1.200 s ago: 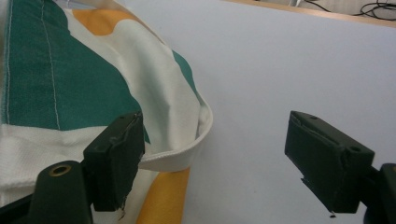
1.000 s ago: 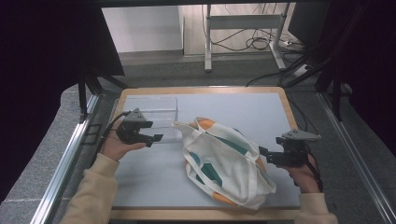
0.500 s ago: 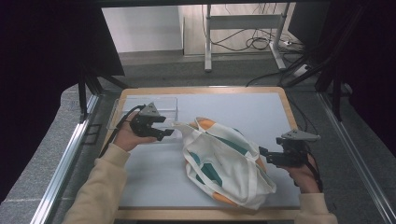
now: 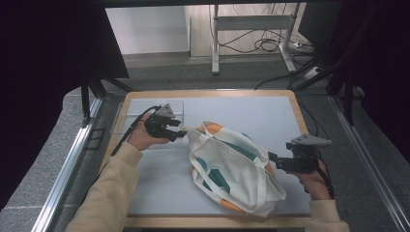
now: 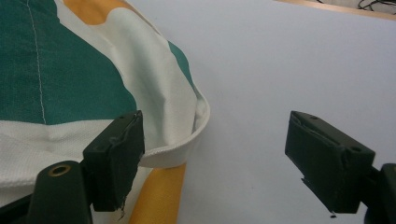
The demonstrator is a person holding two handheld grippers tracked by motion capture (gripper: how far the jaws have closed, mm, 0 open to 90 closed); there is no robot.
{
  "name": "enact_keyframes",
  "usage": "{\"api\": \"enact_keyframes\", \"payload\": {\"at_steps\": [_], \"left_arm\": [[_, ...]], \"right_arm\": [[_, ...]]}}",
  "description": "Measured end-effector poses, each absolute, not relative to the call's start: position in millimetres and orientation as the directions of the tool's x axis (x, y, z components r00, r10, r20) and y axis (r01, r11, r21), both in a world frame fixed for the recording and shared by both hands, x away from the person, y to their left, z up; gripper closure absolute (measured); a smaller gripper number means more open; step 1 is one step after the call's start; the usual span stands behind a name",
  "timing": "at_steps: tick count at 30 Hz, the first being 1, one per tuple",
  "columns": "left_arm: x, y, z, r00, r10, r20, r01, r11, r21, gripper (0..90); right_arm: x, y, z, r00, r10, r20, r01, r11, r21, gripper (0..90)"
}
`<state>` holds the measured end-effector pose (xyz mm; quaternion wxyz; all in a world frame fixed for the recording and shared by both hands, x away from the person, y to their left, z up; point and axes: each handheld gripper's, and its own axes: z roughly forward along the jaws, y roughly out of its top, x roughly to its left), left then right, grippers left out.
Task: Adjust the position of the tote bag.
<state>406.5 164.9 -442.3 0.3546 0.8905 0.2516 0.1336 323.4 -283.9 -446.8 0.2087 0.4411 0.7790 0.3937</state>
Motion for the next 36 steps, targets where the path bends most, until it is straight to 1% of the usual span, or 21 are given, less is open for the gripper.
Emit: {"api": "enact_keyframes", "payload": {"at_steps": [1, 2, 3, 4, 5, 6, 9, 13, 18, 22, 26, 27, 35, 36], "left_arm": [[406, 162, -444, 0.845, 0.530, 0.073, 0.343, -0.641, 0.687, 56.3], [406, 162, -444, 0.845, 0.530, 0.073, 0.343, -0.641, 0.687, 60.0], [405, 161, -445, 0.841, 0.534, 0.091, 0.338, -0.648, 0.683, 60.0], [404, 159, -445, 0.838, 0.536, 0.098, 0.339, -0.654, 0.676, 62.8], [404, 159, -445, 0.838, 0.537, 0.093, 0.347, -0.657, 0.669, 65.3], [405, 160, -445, 0.840, 0.539, 0.068, 0.366, -0.654, 0.662, 69.8], [406, 163, -445, 0.845, 0.532, 0.046, 0.374, -0.650, 0.662, 74.3], [406, 163, -445, 0.844, 0.535, 0.041, 0.377, -0.646, 0.663, 75.3], [406, 162, -446, 0.838, 0.545, 0.029, 0.389, -0.634, 0.669, 75.6], [406, 163, -446, 0.838, 0.545, 0.019, 0.394, -0.629, 0.670, 75.8], [407, 163, -446, 0.839, 0.544, 0.020, 0.394, -0.632, 0.667, 75.8], [406, 163, -446, 0.836, 0.548, 0.013, 0.399, -0.624, 0.672, 75.8], [407, 163, -446, 0.835, 0.549, 0.006, 0.402, -0.619, 0.675, 75.8], [408, 164, -446, 0.835, 0.550, 0.005, 0.403, -0.618, 0.675, 75.8]], "right_arm": [[323, -284, -447, -0.524, 0.851, 0.019, 0.522, 0.303, 0.797, 19.8], [323, -284, -447, -0.524, 0.851, 0.019, 0.522, 0.303, 0.797, 19.8], [323, -284, -447, -0.524, 0.851, 0.018, 0.522, 0.304, 0.797, 19.8], [323, -284, -446, -0.523, 0.852, 0.018, 0.522, 0.304, 0.797, 19.8], [323, -284, -446, -0.523, 0.852, 0.017, 0.523, 0.305, 0.796, 19.8], [323, -284, -447, -0.519, 0.855, 0.017, 0.525, 0.303, 0.795, 19.8], [323, -284, -446, -0.516, 0.856, 0.018, 0.528, 0.302, 0.794, 20.2], [322, -285, -443, -0.524, 0.851, 0.014, 0.526, 0.311, 0.791, 20.8], [314, -286, -430, -0.550, 0.835, 0.001, 0.515, 0.339, 0.787, 23.0], [298, -286, -417, -0.574, 0.818, 0.023, 0.514, 0.339, 0.788, 27.4], [285, -283, -414, -0.605, 0.795, 0.041, 0.518, 0.354, 0.779, 28.9], [278, -279, -412, -0.627, 0.778, 0.036, 0.510, 0.376, 0.773, 29.2], [261, -273, -411, -0.667, 0.743, 0.053, 0.507, 0.402, 0.763, 30.3], [258, -270, -414, -0.673, 0.738, 0.044, 0.512, 0.423, 0.748, 30.3]]}}
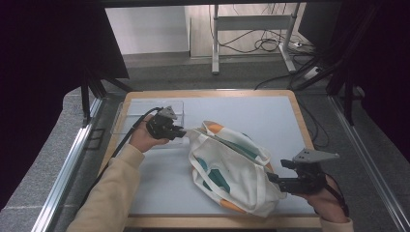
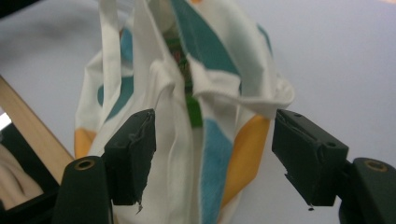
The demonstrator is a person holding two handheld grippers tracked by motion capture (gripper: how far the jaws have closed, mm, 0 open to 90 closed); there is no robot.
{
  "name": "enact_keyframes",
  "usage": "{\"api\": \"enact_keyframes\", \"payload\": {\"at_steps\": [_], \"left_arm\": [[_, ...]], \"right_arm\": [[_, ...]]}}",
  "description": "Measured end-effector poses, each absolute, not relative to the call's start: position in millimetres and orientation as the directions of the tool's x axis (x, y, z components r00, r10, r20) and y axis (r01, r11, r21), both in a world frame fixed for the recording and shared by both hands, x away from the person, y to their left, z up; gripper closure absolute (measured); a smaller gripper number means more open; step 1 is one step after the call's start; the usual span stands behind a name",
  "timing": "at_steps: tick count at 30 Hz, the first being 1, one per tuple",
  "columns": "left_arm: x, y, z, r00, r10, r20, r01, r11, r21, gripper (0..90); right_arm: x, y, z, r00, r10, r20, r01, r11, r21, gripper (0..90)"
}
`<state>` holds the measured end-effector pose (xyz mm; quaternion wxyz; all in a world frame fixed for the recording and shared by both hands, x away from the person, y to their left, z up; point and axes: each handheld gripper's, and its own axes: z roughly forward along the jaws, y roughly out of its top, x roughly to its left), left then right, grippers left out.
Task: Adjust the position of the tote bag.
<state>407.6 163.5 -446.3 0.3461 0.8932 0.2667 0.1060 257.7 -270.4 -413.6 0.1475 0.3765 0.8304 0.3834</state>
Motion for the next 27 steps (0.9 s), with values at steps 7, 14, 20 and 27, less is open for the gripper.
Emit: {"api": "enact_keyframes", "payload": {"at_steps": [7, 14, 20, 27], "left_arm": [[407, 163, -446, 0.831, 0.556, 0.000, 0.409, -0.611, 0.678, 75.7], [407, 164, -446, 0.835, 0.550, 0.004, 0.403, -0.617, 0.675, 75.8], [404, 164, -445, 0.834, 0.552, -0.021, 0.415, -0.602, 0.682, 75.9], [400, 163, -442, 0.835, 0.551, 0.001, 0.406, -0.617, 0.674, 76.2]], "right_arm": [[254, -265, -425, -0.669, 0.744, -0.007, 0.521, 0.475, 0.709, 32.0], [255, -256, -435, -0.680, 0.732, -0.046, 0.530, 0.534, 0.659, 44.4], [258, -258, -440, -0.667, 0.743, -0.047, 0.537, 0.524, 0.661, 76.2], [261, -262, -440, -0.676, 0.737, -0.025, 0.542, 0.519, 0.660, 83.9]]}}
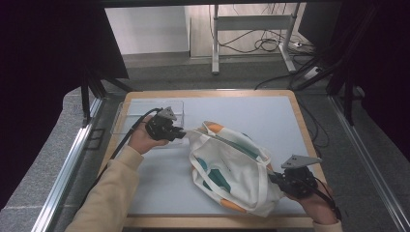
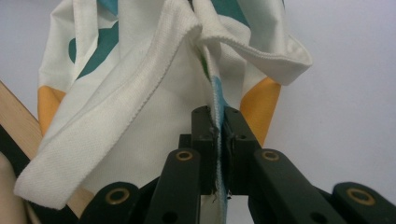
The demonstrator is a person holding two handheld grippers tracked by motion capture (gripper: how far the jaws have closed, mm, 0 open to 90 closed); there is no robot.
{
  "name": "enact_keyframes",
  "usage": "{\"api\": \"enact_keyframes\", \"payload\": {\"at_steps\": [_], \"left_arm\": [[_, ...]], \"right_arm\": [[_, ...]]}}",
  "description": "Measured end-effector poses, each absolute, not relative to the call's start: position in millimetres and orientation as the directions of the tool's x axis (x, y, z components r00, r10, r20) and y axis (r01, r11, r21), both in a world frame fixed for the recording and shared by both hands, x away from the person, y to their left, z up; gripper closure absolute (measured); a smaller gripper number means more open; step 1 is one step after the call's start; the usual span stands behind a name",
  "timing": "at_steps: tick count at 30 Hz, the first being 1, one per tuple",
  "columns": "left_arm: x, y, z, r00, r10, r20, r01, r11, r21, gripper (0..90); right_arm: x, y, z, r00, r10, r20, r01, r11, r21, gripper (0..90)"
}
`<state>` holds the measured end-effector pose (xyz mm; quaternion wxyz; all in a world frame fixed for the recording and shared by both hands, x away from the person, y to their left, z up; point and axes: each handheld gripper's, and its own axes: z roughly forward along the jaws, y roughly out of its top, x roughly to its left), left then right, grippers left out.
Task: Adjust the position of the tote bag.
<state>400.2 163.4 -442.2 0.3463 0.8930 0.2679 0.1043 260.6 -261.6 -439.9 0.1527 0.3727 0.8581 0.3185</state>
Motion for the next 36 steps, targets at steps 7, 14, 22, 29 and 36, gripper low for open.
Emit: {"api": "enact_keyframes", "payload": {"at_steps": [7, 14, 22, 29, 36], "left_arm": [[392, 168, -439, 0.844, 0.536, 0.009, 0.388, -0.623, 0.679, 76.4], [378, 176, -435, 0.850, 0.526, 0.001, 0.375, -0.608, 0.700, 76.7], [362, 184, -435, 0.854, 0.520, -0.014, 0.372, -0.592, 0.715, 76.8], [341, 191, -440, 0.855, 0.518, -0.025, 0.366, -0.569, 0.737, 77.0], [325, 201, -443, 0.852, 0.523, -0.032, 0.370, -0.558, 0.743, 77.2]], "right_arm": [[260, -265, -435, -0.666, 0.745, -0.037, 0.535, 0.511, 0.673, 84.2], [260, -267, -428, -0.662, 0.748, -0.055, 0.520, 0.510, 0.685, 84.3], [265, -270, -424, -0.657, 0.751, -0.065, 0.511, 0.507, 0.695, 84.3], [277, -275, -426, -0.658, 0.752, -0.050, 0.509, 0.493, 0.705, 84.2], [286, -272, -425, -0.677, 0.732, -0.069, 0.477, 0.509, 0.717, 84.0]]}}
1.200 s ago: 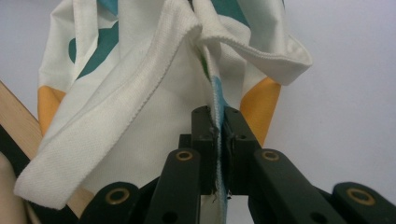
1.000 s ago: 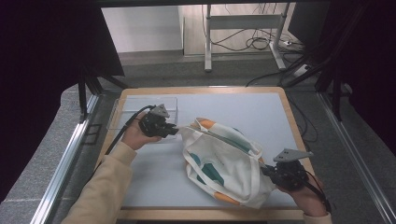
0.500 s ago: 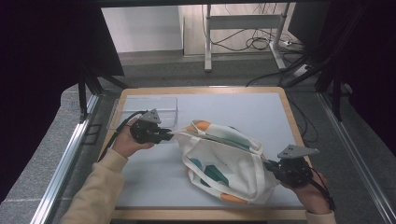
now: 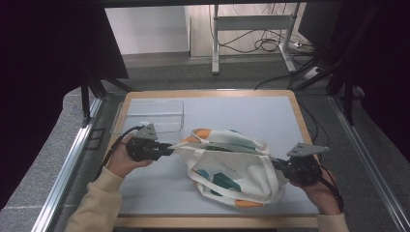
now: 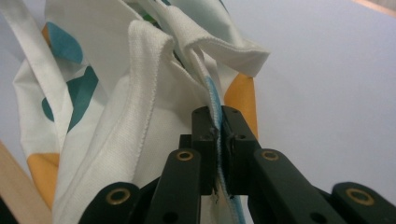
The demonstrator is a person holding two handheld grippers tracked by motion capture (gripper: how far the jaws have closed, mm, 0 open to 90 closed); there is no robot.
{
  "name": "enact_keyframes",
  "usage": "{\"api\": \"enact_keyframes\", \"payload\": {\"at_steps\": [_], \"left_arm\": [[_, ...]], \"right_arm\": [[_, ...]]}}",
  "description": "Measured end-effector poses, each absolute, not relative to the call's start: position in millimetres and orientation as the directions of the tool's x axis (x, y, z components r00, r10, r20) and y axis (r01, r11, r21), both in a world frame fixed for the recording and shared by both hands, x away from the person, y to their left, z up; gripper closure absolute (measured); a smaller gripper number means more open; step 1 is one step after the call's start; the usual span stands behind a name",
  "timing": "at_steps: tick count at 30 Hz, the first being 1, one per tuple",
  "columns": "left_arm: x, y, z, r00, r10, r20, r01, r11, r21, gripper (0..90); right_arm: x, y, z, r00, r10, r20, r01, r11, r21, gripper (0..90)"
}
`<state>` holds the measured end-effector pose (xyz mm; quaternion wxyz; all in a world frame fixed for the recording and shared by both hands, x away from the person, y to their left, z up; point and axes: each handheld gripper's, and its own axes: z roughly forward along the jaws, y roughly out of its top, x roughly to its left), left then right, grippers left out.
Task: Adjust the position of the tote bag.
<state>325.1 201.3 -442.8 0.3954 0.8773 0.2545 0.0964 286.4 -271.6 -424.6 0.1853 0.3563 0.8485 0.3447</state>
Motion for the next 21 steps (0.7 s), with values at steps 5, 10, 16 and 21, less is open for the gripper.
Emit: {"api": "enact_keyframes", "payload": {"at_steps": [5, 10, 16, 21], "left_arm": [[318, 207, -446, 0.847, 0.530, -0.041, 0.380, -0.551, 0.743, 77.2], [311, 215, -446, 0.837, 0.544, -0.053, 0.397, -0.538, 0.744, 77.5], [293, 234, -440, 0.815, 0.577, -0.049, 0.412, -0.518, 0.750, 77.9], [285, 244, -441, 0.807, 0.587, -0.066, 0.420, -0.492, 0.763, 77.8]], "right_arm": [[295, -266, -424, -0.689, 0.720, -0.082, 0.463, 0.525, 0.714, 83.9], [310, -257, -421, -0.705, 0.706, -0.074, 0.457, 0.531, 0.713, 83.9], [330, -239, -420, -0.730, 0.681, -0.058, 0.448, 0.540, 0.713, 83.9], [344, -231, -423, -0.757, 0.652, -0.032, 0.442, 0.548, 0.711, 83.2]]}}
